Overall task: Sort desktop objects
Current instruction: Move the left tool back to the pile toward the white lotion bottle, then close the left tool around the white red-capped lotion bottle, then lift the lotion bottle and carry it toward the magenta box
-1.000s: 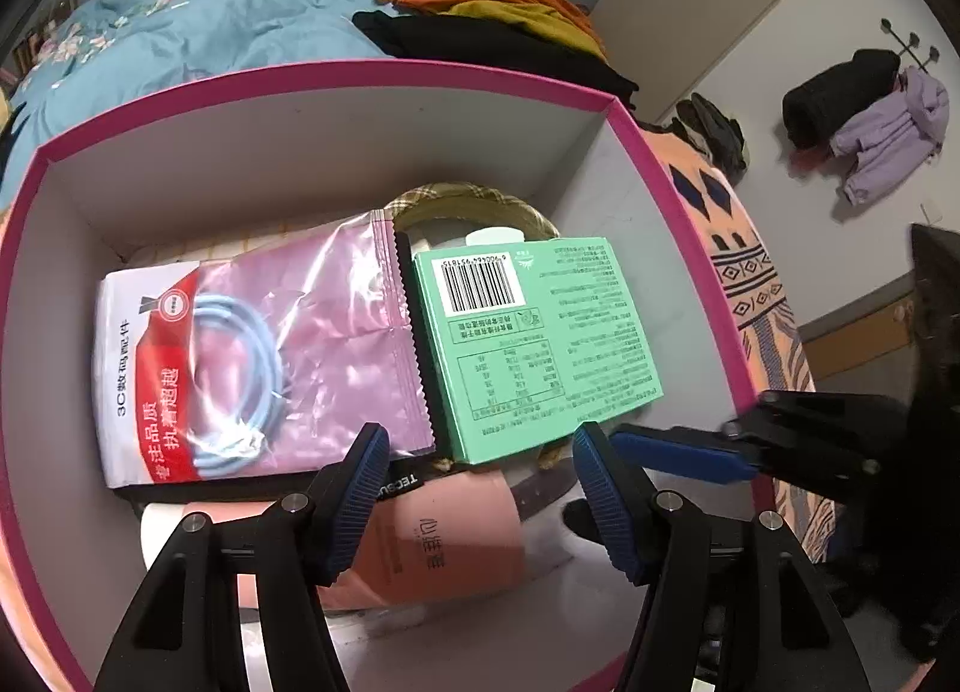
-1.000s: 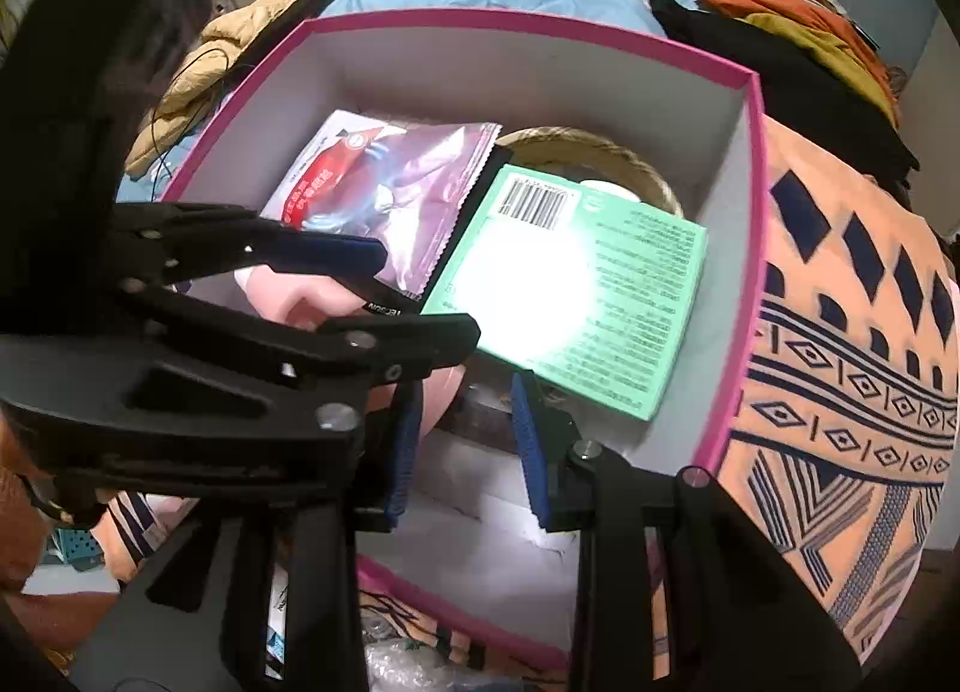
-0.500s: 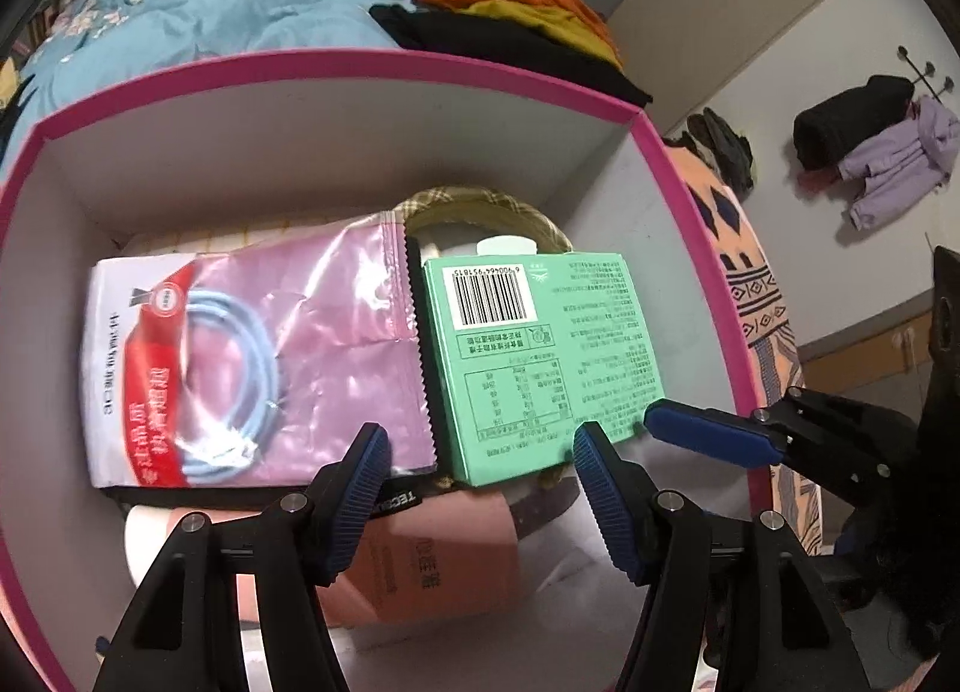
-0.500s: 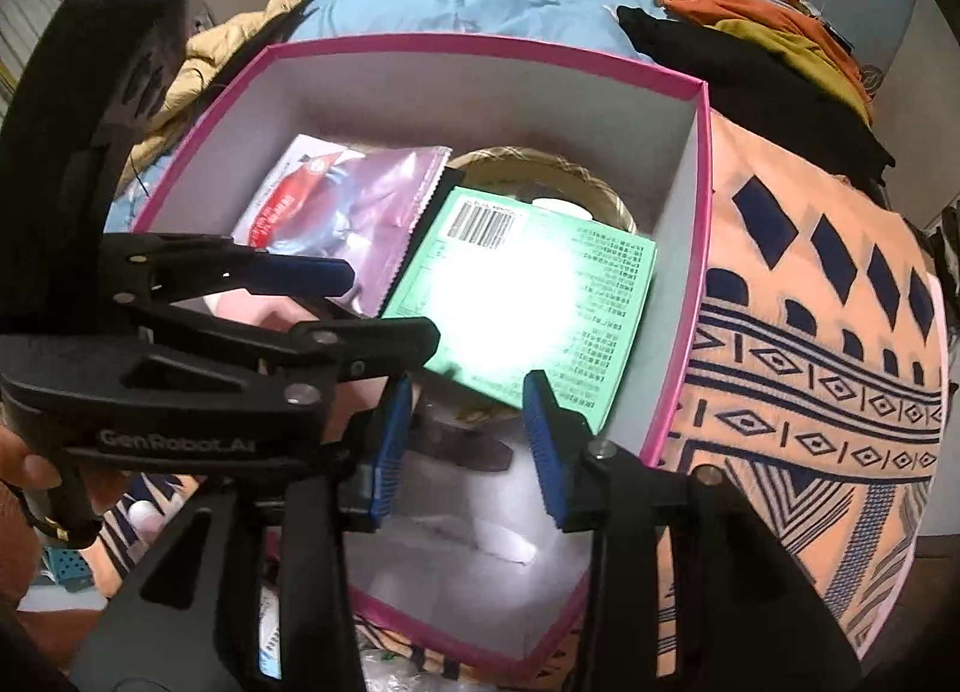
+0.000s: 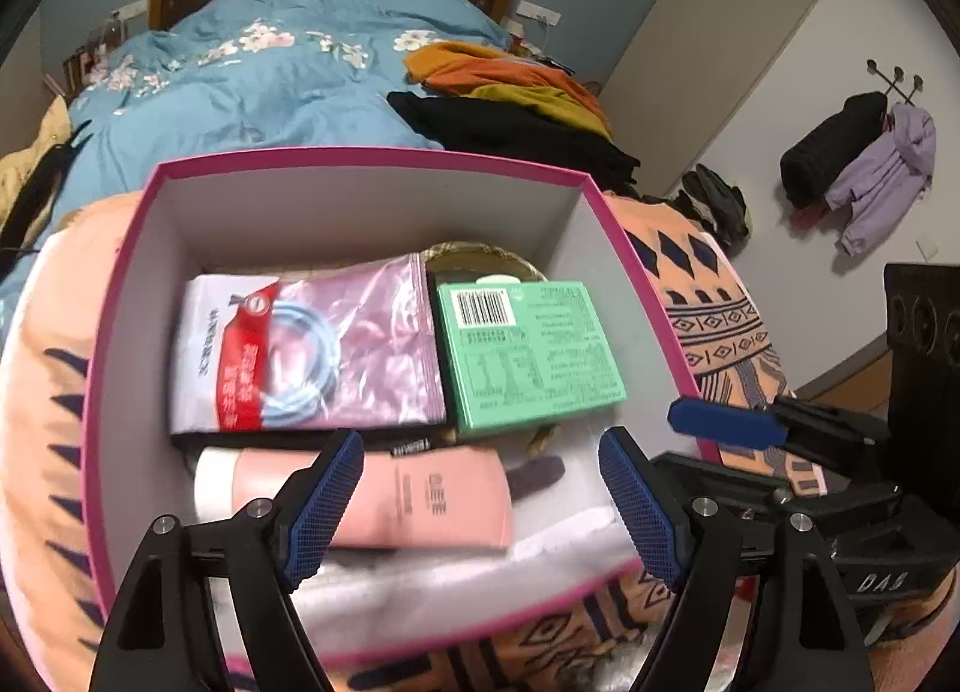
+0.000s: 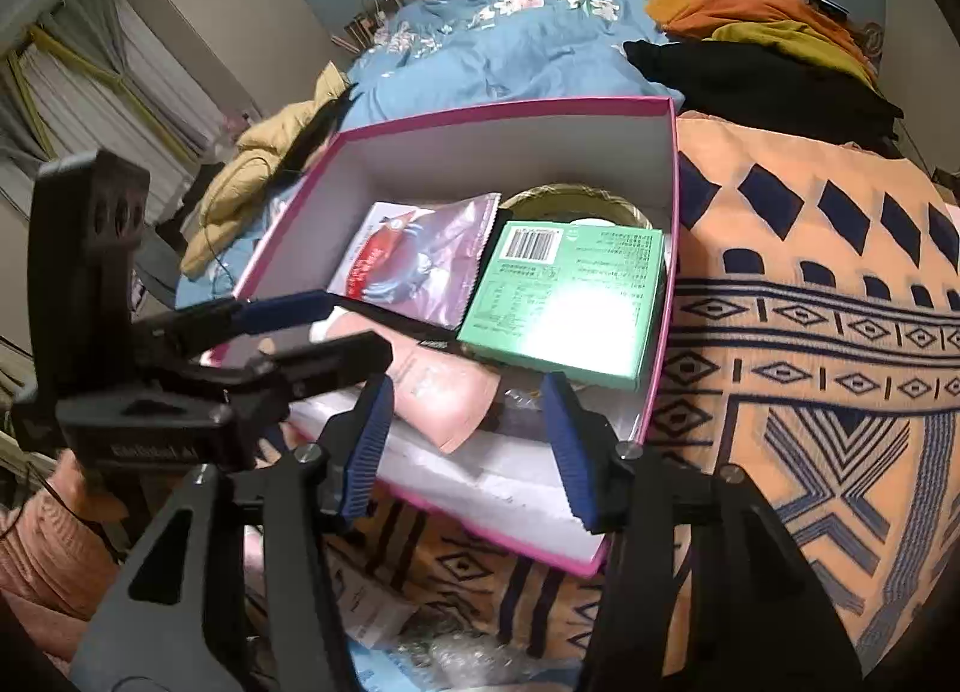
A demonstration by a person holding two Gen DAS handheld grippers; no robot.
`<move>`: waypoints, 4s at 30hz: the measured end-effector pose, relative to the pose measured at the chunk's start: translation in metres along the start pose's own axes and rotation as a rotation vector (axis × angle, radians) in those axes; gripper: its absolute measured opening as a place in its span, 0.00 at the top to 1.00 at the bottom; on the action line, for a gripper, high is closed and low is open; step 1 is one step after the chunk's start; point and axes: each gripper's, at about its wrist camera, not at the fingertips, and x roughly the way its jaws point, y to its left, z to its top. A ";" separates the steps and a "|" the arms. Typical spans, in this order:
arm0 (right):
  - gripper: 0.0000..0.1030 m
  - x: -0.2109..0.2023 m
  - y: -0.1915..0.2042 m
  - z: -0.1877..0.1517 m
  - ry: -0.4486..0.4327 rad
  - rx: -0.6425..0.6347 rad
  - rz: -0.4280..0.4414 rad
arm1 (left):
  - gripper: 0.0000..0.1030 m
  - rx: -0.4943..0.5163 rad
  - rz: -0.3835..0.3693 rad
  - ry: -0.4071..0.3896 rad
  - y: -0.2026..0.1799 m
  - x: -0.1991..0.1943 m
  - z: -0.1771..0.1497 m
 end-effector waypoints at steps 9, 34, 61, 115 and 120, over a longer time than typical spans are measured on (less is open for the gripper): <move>0.48 -0.032 0.005 -0.024 -0.052 0.028 0.075 | 0.20 0.074 -0.008 -0.011 -0.027 -0.027 -0.039; 0.48 -0.077 -0.014 -0.136 -0.078 0.217 0.113 | 0.20 0.074 -0.100 0.122 -0.064 -0.032 -0.132; 0.48 -0.080 -0.062 -0.211 -0.075 0.451 0.085 | 0.20 0.289 -0.137 0.347 -0.134 0.022 -0.158; 0.68 -0.076 -0.041 -0.189 -0.147 0.422 0.232 | 0.27 0.180 -0.315 0.356 -0.119 0.018 -0.140; 0.68 -0.082 -0.033 -0.180 -0.159 0.411 0.269 | 0.27 0.182 -0.309 0.289 -0.116 -0.004 -0.132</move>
